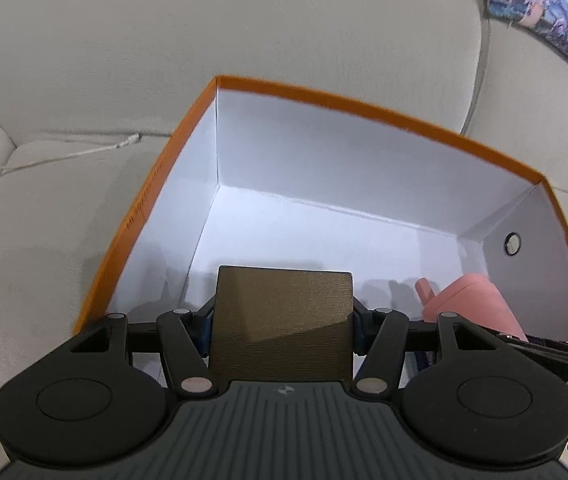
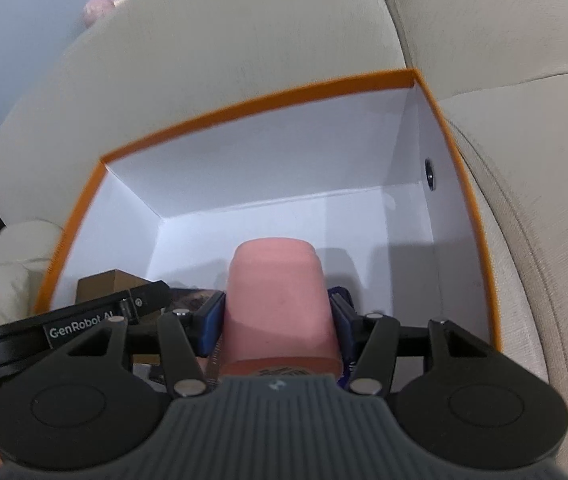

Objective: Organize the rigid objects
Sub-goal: 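Carry the cube with the left tool into the box while the right tool carries the pink cylinder in, then open both tools to release the cube and cylinder into the box, then lift out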

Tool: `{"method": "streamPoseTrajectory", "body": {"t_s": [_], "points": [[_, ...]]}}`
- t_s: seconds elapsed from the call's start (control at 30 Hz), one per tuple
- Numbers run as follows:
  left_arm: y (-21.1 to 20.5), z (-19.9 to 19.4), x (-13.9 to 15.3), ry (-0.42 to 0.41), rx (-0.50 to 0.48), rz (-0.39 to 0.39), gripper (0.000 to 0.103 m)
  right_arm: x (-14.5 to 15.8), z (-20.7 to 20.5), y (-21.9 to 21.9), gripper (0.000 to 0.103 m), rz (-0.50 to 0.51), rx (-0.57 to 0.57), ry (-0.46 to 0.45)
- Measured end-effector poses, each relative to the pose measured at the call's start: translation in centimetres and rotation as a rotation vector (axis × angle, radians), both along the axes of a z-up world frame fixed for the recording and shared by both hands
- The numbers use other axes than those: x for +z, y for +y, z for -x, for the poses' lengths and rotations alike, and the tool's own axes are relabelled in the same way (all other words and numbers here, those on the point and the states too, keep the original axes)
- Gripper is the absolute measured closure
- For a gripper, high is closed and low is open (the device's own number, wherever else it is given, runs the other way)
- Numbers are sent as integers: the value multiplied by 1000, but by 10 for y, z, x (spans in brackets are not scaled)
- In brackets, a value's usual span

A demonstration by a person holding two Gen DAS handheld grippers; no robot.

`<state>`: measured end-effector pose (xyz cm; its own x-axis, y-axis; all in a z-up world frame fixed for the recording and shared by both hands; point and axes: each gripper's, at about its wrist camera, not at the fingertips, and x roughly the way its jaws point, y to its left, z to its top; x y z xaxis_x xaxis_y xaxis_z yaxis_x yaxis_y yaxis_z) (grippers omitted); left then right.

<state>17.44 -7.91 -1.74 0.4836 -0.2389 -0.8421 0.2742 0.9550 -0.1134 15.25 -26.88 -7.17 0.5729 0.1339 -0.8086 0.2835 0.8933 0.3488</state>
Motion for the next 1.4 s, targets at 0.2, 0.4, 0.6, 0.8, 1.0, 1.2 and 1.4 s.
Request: {"method": "streamPoseTrajectory", "body": {"t_s": [0.2, 0.4, 0.6, 0.8, 1.0, 1.2, 1.4], "points": [[-2, 0, -9, 22, -1, -40, 35, -7, -3, 6, 46, 50, 36, 42], [-6, 2, -10, 17, -13, -66, 35, -9, -5, 10, 46, 90, 55, 75], [-11, 0, -11, 10, -17, -92, 35, -10, -6, 13, 46, 132, 71, 98], [-13, 1, -12, 17, -27, -107, 35, -11, -8, 17, 46, 177, 93, 126], [-11, 2, -13, 24, -34, -126, 35, -11, -8, 19, 46, 196, 109, 156], [-12, 1, -14, 30, -45, -127, 35, -15, -9, 22, 46, 207, 126, 183], [-14, 2, -12, 17, -42, -135, 29, -14, -8, 23, 46, 218, 134, 196]]}}
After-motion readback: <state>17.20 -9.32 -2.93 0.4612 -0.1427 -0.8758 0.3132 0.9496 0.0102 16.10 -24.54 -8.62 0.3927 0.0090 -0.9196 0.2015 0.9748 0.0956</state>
